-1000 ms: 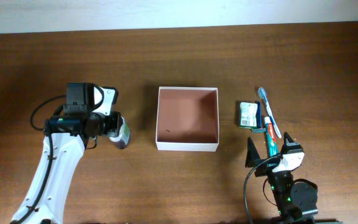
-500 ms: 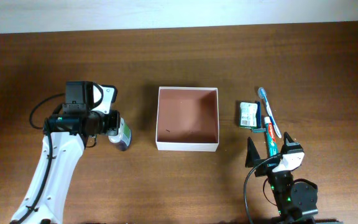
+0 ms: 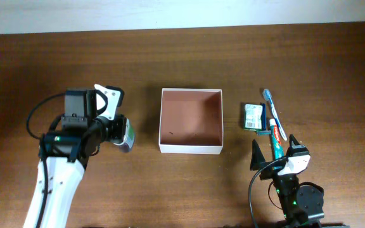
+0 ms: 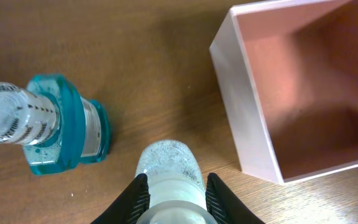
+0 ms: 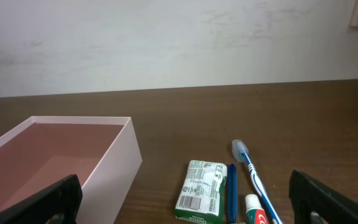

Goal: Pack container
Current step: 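Lift the soap bottle with the left gripper and carry it into the pink box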

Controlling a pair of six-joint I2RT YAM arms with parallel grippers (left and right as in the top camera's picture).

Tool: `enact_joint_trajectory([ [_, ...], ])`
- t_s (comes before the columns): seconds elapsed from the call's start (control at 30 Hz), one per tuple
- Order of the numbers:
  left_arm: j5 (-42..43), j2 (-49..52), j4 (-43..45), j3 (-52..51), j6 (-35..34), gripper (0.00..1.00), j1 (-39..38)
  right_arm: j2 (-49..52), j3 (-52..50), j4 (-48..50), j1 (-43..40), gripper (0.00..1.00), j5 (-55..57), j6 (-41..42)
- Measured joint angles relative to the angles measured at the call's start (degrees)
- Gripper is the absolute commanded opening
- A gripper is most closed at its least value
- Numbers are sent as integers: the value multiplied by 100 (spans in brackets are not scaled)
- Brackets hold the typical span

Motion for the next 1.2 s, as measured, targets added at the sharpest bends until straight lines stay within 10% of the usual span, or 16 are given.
enact_joint_trajectory([
  [0.73, -107, -284, -164, 1434, -673, 29, -675, 2, 0, 0, 0, 98, 2, 2],
  [1.2, -413, 511, 1246, 1491, -800, 29, -1928, 2, 0, 0, 0, 98, 0, 0],
])
